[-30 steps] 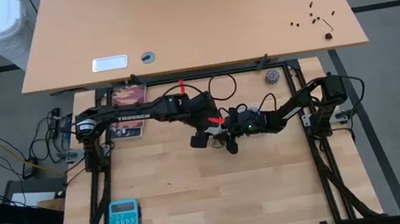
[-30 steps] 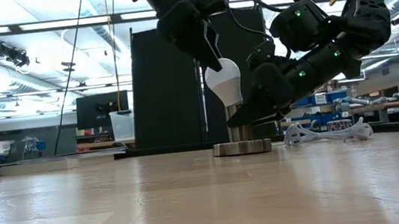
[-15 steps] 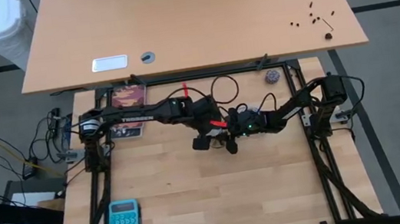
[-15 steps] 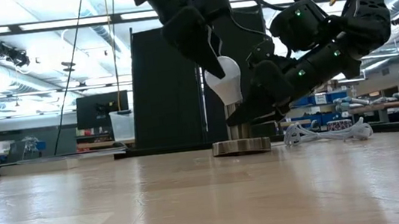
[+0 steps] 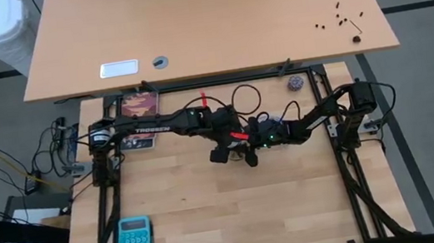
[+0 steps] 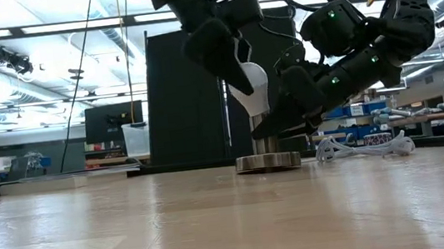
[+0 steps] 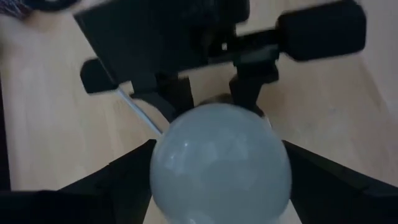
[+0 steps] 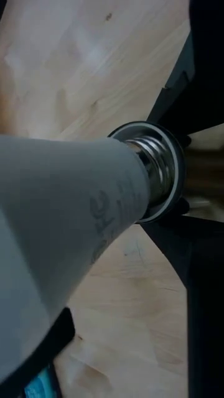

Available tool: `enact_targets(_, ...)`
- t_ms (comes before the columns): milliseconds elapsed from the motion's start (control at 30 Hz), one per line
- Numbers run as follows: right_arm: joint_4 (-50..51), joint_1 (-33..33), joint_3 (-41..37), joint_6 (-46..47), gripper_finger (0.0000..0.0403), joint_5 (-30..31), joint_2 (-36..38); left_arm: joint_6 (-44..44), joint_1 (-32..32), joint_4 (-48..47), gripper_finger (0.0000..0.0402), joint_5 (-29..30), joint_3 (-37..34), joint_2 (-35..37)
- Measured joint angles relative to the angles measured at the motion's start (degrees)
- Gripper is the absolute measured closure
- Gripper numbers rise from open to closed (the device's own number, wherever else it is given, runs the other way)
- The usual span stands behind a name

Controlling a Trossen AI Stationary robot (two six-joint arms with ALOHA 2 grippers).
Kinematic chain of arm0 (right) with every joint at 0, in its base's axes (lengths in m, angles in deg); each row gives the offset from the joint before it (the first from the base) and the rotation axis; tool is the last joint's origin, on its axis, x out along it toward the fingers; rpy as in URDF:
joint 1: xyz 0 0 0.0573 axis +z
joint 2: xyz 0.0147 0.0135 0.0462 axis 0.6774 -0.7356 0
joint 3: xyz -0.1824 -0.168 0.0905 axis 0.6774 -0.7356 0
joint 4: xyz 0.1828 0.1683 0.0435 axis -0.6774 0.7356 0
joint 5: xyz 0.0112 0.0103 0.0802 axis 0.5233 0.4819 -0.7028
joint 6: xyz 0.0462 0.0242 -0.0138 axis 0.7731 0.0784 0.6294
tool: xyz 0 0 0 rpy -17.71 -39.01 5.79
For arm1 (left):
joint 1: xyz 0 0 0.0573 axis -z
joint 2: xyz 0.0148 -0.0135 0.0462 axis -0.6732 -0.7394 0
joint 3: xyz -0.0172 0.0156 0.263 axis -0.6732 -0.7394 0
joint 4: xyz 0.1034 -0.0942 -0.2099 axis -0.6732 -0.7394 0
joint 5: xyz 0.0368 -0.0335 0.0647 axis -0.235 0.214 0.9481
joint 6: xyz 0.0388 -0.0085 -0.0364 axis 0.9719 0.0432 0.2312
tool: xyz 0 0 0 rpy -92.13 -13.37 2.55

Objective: Screw lightbulb
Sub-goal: Insert the lightbulb into the desk lamp

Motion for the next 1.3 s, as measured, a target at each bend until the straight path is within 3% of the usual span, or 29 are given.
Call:
enact_targets(633,-0.3,0.0,0.0,-0.1,0.0215,0.0,-0.1,2.8,-0.1,0.7,0.0084,2.6,0.0,-2.3)
enact_targets(1000,-0.6,-0.7,-0.1,-0.3,0.0215,0.6,-0.1,3.1,-0.1,2.4,0.0151,2.3,0.0,-2.6)
enact_targets(1300,-0.5,-0.7,-0.1,-1.7,0.0215,0.0,-0.1,-0.2,-0.1,2.4,0.0137,0.9,0.0,-2.6)
